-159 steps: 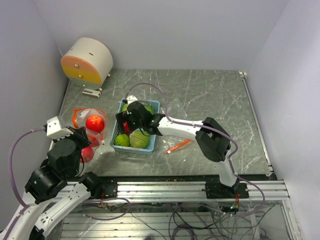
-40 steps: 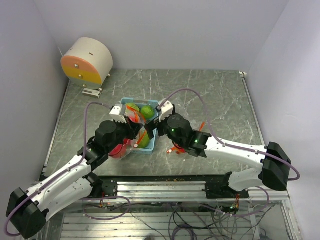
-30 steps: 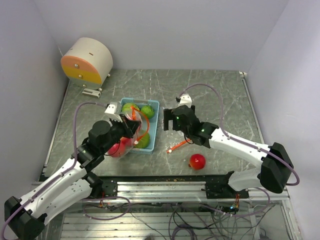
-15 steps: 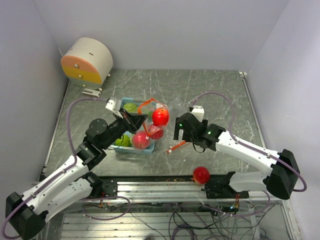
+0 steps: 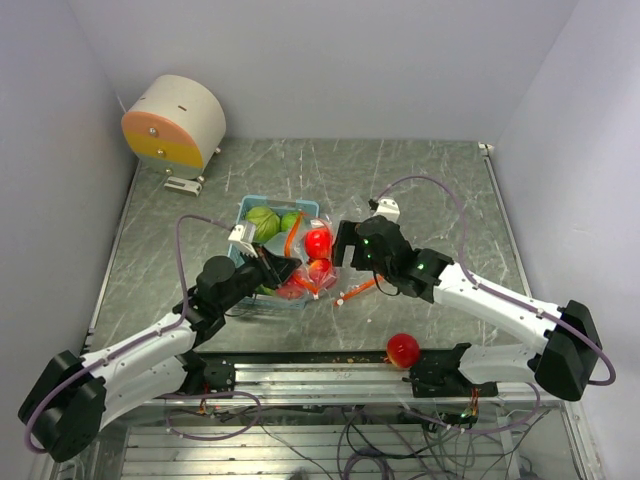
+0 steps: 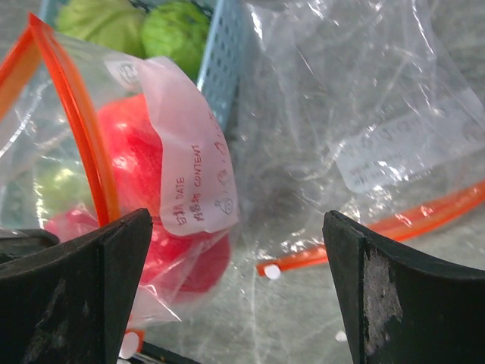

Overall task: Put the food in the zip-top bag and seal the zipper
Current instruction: Place the zipper food storage bag at the center of the board.

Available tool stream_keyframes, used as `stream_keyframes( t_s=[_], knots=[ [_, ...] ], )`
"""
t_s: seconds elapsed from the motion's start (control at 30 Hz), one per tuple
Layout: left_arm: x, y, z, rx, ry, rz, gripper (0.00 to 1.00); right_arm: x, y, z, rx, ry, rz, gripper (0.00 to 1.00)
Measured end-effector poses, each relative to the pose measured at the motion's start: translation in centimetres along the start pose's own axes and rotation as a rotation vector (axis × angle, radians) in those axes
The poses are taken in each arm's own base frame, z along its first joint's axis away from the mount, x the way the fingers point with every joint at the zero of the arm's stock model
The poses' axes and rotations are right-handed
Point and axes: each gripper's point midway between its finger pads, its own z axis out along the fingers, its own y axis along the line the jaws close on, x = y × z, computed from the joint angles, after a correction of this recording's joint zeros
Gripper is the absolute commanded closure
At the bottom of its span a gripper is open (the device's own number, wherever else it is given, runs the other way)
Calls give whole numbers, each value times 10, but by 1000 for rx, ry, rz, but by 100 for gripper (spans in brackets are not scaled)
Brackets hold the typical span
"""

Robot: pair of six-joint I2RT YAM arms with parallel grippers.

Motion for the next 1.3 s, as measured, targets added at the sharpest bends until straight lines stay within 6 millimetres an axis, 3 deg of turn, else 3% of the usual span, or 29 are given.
stream_keyframes(
  t_s=[0.3,0.67,0.73,0.83,0.87,0.97,1.13,1.23,1.3],
  knots=[
    [-18,-16,-6,25,-29,24,93,-29,23,2,-95,-106,22,12],
    [-14,-13,-7,11,-11,21,93,-55,59,-2,-238,-176,35,19],
    [-14,-13,-7,10,-10,21,93,-53,61,0,-246,-170,29,27],
    [-14,-13,-8,8,-9,21,93,-50,60,3,-238,-159,18,47],
    [-14,-13,-9,8,-9,22,93,-48,58,5,-230,-155,12,56],
    [-16,-15,-10,8,-9,23,93,-43,53,11,-191,-132,-5,99],
    [-30,-27,-7,21,-25,34,93,-44,46,12,-137,-110,-36,100],
    [-42,-35,2,21,-30,45,91,-69,52,-1,-128,-154,-48,100],
    [-52,-41,9,16,-33,54,80,-96,57,-19,-130,-204,-51,100]
  ],
)
